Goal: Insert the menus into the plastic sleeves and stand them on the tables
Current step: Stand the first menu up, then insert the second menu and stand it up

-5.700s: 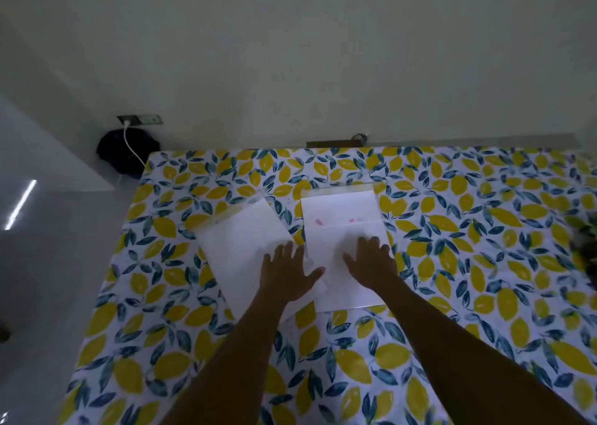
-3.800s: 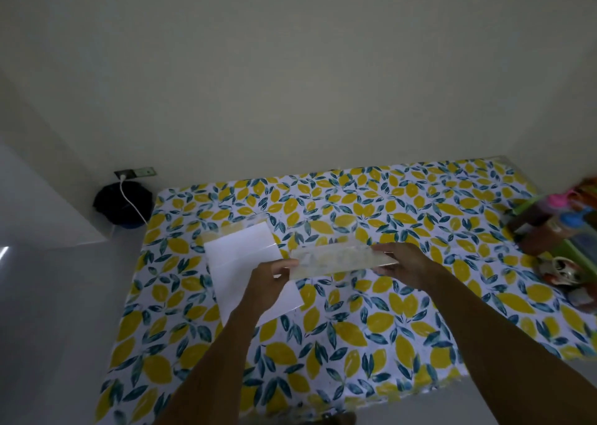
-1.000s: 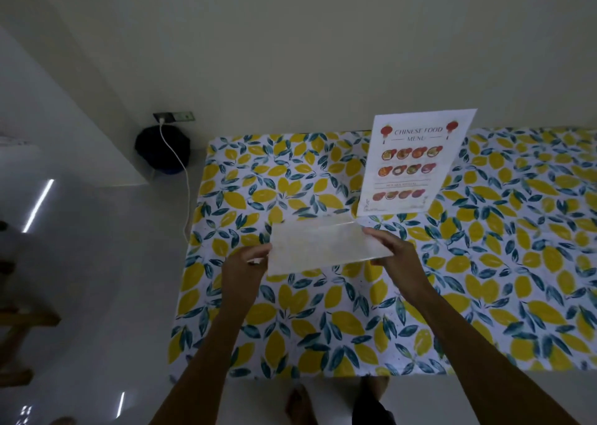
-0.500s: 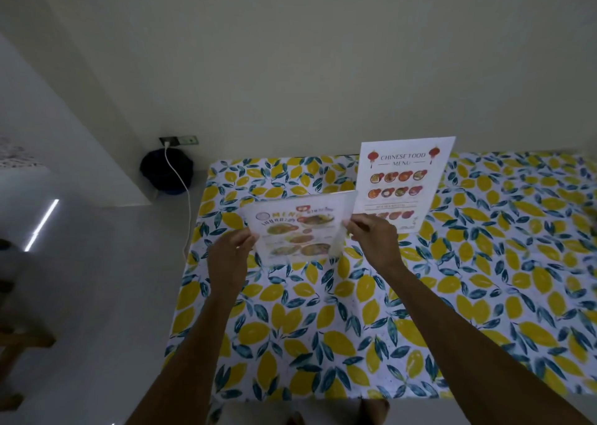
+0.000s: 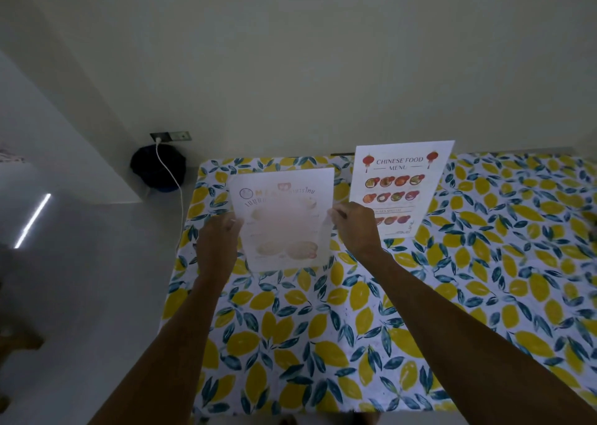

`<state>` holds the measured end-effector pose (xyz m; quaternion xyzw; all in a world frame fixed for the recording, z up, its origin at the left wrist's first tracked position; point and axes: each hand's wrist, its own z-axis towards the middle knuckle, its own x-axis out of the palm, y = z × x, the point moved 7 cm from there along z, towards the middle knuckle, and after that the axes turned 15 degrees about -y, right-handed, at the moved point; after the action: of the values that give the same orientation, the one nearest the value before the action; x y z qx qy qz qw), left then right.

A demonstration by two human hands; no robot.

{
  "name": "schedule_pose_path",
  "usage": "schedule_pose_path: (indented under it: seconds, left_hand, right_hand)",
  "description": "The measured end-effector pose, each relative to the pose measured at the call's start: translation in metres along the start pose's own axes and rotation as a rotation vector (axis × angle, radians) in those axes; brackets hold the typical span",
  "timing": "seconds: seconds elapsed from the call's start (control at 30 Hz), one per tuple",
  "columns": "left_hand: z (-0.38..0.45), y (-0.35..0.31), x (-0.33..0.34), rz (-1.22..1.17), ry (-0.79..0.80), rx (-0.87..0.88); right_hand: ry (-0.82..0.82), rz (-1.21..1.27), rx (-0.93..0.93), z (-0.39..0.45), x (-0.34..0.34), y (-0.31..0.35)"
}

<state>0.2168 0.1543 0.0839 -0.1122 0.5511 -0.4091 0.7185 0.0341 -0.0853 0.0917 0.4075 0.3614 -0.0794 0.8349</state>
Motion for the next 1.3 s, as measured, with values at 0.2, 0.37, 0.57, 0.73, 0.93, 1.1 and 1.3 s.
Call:
schedule_pose_path:
  seconds: [0.2, 0.37, 0.57, 0.73, 0.93, 1.1, 1.3]
  left_hand:
    - [-0.007, 0.009, 0.010, 0.057, -0.007, 0.011]
    - [-0.007, 0.013, 0.012, 0.056, 0.002, 0.011]
    - [-0.008, 0.011, 0.010, 0.044, 0.021, 0.023]
    - [-0.008, 0.015, 0.011, 0.051, 0.044, -0.004]
    - [-0.010, 0.009, 0.005, 0.022, 0.087, -0.018]
    - [-0.022, 0.006, -0.001, 0.142, 0.110, -0.073]
    - [-0.039, -0.007, -0.006, 0.202, 0.106, -0.045]
  right_hand:
    - [0.008, -0.048, -0.030, -0.003, 0.005, 0.000]
    - [0.046, -0.104, -0.029, -0.012, 0.006, -0.003]
    - [0.048, -0.101, -0.059, -0.017, 0.001, -0.001]
    - [0.057, -0.087, -0.022, -0.019, 0.002, -0.001]
    - [0.091, -0.074, -0.002, -0.022, 0.001, -0.003]
    - [0.133, -0.088, 0.060, -0.027, -0.011, -0.013]
    - [0.133, -0.127, 0.125, -0.027, -0.037, -0.028]
